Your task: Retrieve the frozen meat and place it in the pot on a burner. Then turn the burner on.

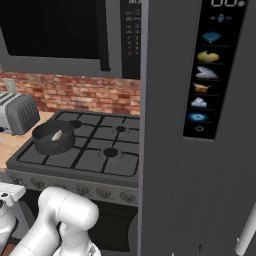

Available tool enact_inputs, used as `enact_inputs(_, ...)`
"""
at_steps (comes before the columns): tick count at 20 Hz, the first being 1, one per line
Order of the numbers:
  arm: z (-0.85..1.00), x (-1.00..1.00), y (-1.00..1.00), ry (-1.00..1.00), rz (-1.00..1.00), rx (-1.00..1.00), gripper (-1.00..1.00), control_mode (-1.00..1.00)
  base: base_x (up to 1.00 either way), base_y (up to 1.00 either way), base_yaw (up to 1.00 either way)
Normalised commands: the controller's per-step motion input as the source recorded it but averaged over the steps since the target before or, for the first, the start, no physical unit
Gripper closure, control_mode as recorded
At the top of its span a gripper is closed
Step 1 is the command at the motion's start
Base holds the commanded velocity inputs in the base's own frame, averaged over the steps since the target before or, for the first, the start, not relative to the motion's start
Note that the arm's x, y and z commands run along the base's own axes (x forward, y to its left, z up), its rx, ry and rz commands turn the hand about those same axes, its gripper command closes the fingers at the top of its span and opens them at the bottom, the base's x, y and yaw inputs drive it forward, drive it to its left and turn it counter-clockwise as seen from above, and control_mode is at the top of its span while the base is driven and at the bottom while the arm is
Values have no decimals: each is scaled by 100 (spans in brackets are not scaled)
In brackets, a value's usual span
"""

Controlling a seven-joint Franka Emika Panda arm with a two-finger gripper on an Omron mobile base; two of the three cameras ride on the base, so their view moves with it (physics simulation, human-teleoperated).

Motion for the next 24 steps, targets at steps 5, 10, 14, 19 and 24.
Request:
enact_inputs(5, 0, 0, 0, 0, 14, -29, 100, -100, 0, 0, 0)
enact_inputs(10, -1, 0, 0, 0, 13, -28, 100, -100, 0, 0, 0)
enact_inputs(14, -3, 0, 0, 4, 10, -26, 100, -100, 0, 0, 0)
enact_inputs(19, -6, 0, 0, 6, 8, -25, 100, -100, 0, 0, 0)
enact_inputs(24, -7, 0, 0, 7, 7, -23, 100, -100, 0, 0, 0)
